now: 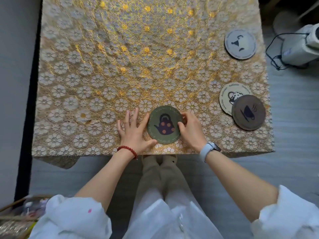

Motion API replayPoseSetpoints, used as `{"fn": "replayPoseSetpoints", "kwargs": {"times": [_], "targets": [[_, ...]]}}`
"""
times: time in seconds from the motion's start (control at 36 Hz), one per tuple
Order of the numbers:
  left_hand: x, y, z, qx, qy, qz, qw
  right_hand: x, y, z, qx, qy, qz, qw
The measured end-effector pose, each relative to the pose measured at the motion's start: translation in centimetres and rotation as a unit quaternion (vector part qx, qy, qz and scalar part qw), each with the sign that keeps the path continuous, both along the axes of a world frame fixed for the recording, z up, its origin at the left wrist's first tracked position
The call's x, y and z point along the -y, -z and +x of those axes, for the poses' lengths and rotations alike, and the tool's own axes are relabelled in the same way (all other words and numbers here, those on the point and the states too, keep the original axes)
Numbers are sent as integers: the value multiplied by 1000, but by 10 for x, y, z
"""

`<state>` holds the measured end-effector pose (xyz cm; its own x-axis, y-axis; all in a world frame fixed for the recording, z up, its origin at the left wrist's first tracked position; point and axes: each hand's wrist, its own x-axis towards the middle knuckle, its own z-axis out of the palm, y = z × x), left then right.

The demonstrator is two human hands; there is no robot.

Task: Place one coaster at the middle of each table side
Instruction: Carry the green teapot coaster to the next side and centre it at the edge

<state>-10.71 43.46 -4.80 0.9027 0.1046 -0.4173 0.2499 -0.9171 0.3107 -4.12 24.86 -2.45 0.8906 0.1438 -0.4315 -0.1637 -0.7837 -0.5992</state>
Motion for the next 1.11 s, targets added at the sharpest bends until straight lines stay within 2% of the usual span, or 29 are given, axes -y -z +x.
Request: {"fn": "replayPoseSetpoints", "kwargs": {"times": [0.5, 0.86, 1.11], "targets": [[0, 1, 0, -27, -14, -18, 999, 3, -3, -7, 19, -62, -48, 997], [-4, -15, 13, -36, 2, 20, 999, 2, -6, -10, 96, -151, -167, 970], [-2, -11, 7, -76, 37, 53, 995, 1, -1, -25, 83, -178, -221, 955]]}}
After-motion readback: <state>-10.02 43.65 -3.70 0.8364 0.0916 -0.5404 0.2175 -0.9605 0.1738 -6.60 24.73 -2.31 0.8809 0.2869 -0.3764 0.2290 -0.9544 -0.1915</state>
